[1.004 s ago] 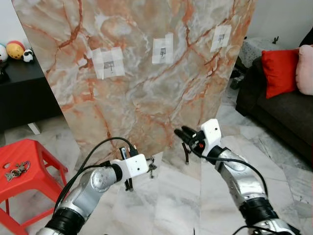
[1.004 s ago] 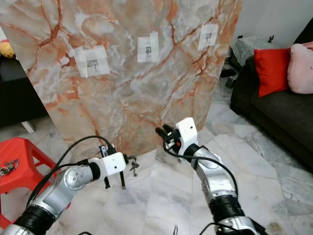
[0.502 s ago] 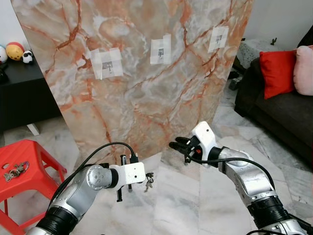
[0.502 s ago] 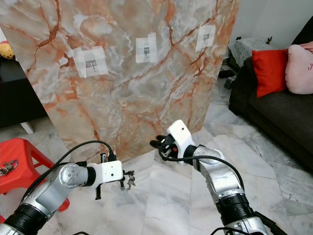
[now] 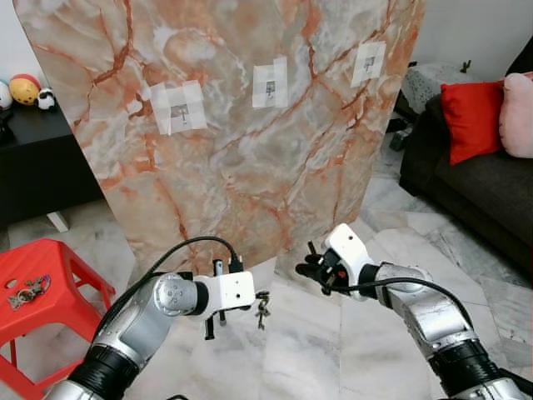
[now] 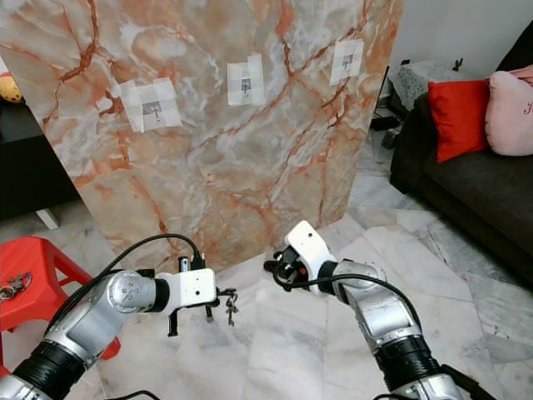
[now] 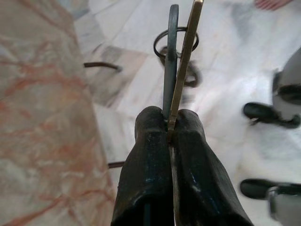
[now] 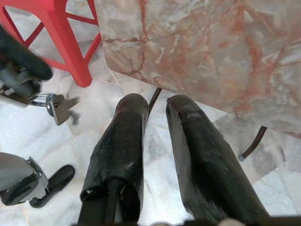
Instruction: Hang keys on a hook
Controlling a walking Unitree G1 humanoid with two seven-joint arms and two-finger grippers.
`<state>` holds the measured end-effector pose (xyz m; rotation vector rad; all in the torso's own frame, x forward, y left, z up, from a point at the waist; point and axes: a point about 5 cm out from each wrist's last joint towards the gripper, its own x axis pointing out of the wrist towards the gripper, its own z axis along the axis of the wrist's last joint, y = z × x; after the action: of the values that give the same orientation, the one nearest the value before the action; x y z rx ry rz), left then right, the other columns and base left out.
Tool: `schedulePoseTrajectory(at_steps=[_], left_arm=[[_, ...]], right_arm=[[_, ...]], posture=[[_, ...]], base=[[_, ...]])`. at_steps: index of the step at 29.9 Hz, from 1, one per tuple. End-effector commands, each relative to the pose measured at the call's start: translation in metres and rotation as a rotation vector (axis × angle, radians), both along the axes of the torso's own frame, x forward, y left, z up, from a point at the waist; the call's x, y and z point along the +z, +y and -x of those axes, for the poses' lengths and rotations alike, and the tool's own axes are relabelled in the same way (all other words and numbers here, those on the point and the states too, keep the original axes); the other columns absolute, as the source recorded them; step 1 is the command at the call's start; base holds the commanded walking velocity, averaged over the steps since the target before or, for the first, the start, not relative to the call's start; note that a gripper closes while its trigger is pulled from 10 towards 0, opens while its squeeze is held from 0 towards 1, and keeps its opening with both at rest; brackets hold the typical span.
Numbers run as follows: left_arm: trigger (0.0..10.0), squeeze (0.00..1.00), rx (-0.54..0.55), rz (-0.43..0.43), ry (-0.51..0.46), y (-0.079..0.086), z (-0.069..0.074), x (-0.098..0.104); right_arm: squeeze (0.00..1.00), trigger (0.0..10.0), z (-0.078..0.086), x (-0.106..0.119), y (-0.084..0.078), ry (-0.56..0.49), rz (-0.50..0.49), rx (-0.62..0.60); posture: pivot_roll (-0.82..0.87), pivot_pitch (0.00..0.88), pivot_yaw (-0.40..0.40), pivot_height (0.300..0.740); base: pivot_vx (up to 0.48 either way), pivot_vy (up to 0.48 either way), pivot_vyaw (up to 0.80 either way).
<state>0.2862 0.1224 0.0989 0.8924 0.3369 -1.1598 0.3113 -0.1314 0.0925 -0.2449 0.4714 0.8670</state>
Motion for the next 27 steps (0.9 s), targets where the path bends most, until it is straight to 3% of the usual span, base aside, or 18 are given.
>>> schedulePoseTrajectory(at_steps=[1, 12, 27], left_arm=[[10.0, 0.0, -0.041, 0.026, -0.002, -0.007, 0.002, 0.008], [10.0, 0.0, -0.098, 0.042, 0.074, -0.009, 0.012, 0.011], [10.0, 0.0, -0.083, 0.064, 0.075, -0.01, 0.01, 0.013]], right_arm=[[0.0, 10.0, -0.003, 0.002, 0.001, 0.003, 0.01, -0.002], [0.0, 10.0, -0.005, -0.005, 0.003, 0.032, 0.04, -0.014], [0.0, 10.0, -0.004, -0.008, -0.001, 0.017, 0.085, 0.014]], posture=[[0.01, 0.031, -0.047, 0.74], [0.01, 0.042, -0.038, 0.74], [0.01, 0.04, -0.035, 0.74]], base=[[0.0, 0.0, 0.0], [0.0, 0.0, 0.0], [0.0, 0.0, 0.0]])
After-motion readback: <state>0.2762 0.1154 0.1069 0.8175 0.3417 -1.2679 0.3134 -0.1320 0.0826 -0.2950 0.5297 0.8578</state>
